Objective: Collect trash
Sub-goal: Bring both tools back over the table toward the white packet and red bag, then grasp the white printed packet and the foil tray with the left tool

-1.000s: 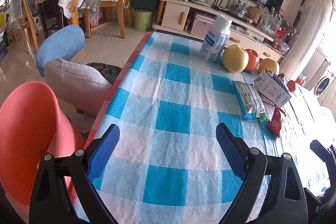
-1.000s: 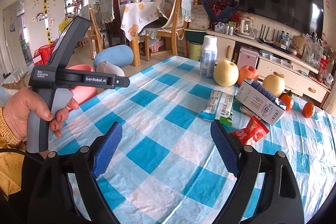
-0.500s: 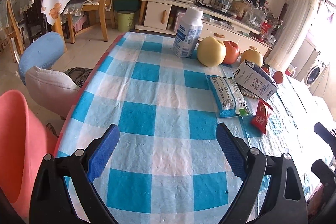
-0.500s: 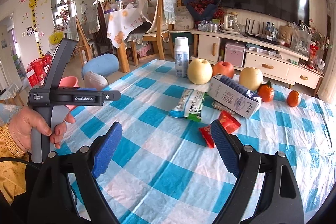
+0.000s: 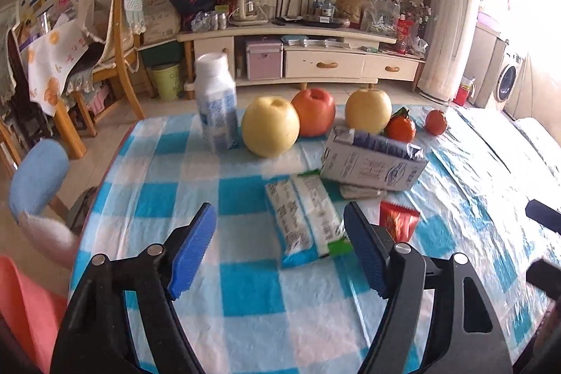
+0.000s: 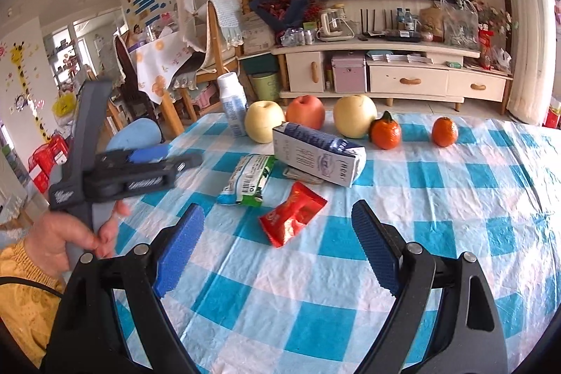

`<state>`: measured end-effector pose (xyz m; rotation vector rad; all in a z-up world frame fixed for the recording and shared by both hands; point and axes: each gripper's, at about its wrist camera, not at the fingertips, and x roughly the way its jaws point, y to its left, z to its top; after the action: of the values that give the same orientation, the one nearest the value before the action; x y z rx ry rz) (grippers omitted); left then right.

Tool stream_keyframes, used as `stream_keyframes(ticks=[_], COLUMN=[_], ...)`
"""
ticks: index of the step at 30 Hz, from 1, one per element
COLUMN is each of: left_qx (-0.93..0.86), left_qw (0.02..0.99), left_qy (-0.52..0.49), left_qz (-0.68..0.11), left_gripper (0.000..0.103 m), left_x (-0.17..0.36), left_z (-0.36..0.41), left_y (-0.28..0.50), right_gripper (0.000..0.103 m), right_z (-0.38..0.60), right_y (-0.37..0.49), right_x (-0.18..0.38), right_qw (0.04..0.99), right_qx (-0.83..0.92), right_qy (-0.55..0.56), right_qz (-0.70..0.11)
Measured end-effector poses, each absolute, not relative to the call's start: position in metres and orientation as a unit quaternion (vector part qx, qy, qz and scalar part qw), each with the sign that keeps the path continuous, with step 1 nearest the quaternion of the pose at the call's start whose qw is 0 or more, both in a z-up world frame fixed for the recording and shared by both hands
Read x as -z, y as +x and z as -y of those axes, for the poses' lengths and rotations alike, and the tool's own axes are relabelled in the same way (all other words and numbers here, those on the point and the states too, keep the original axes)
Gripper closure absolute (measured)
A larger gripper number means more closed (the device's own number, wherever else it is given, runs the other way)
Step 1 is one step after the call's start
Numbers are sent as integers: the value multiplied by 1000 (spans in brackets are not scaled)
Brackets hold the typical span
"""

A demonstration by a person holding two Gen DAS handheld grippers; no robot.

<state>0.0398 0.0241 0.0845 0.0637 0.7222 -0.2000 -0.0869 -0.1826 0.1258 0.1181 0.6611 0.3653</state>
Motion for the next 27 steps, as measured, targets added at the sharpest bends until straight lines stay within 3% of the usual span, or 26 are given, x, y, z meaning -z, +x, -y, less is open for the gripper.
stream_keyframes(ticks=[6,15,22,27], left_qx=[115,53,71,115], left_qw=[923,888,855,861], left_qy=[73,143,167,105], left_qz=[-360,-434,-486,-485], left_gripper=[39,46,49,51], left_x=[-91,-46,-13,-11], left_z=[51,106,112,96], left_y=[107,185,159,116], right_gripper=[16,16,16,16], right_z=[205,234,248,250], right_y=[-87,-74,-71,-73], right_x=[-128,-120,-119,-121], right_qw=[931,919,914,914], right_qx=[-165,-160,-158,-155], right_qy=[65,116,141,142], right_qz=[-319,-342,-347,-346])
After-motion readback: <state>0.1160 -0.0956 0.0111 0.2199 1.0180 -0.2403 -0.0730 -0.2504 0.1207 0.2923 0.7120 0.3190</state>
